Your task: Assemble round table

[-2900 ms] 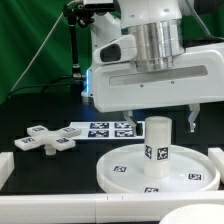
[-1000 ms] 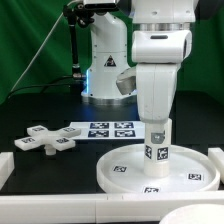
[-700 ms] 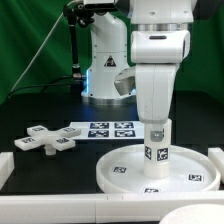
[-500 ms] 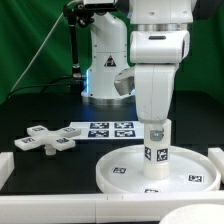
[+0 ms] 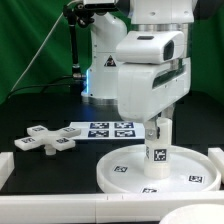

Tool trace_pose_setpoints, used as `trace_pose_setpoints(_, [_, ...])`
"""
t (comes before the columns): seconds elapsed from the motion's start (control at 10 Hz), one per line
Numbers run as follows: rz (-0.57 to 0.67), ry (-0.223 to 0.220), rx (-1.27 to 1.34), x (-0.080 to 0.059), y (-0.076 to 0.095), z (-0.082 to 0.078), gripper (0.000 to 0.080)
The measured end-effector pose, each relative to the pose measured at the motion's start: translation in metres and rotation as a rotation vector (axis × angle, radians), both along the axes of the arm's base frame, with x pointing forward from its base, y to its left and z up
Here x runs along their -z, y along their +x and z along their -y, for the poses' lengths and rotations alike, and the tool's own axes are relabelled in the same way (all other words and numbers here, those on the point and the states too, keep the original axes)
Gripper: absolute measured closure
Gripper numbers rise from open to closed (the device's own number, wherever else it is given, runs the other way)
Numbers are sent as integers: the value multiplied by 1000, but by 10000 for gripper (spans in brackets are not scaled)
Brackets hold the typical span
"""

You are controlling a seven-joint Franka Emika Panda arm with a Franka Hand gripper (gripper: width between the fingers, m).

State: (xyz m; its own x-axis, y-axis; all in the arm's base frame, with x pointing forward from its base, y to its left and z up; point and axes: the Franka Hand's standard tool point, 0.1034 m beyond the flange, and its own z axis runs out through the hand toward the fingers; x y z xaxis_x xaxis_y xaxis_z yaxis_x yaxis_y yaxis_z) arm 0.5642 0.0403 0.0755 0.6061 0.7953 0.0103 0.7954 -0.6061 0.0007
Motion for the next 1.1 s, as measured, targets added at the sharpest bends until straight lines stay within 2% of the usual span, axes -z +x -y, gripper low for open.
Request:
trace_pose_setpoints(0.1, [0,0,37,0,0,0,392])
trace_pose_setpoints(0.5, [14,19,502,0,1,0,392])
trace_pose_setpoints(1.0, [12,28,849,1,1,1,390])
trace_pose_setpoints(1.1, [7,38,998,1,1,1,390])
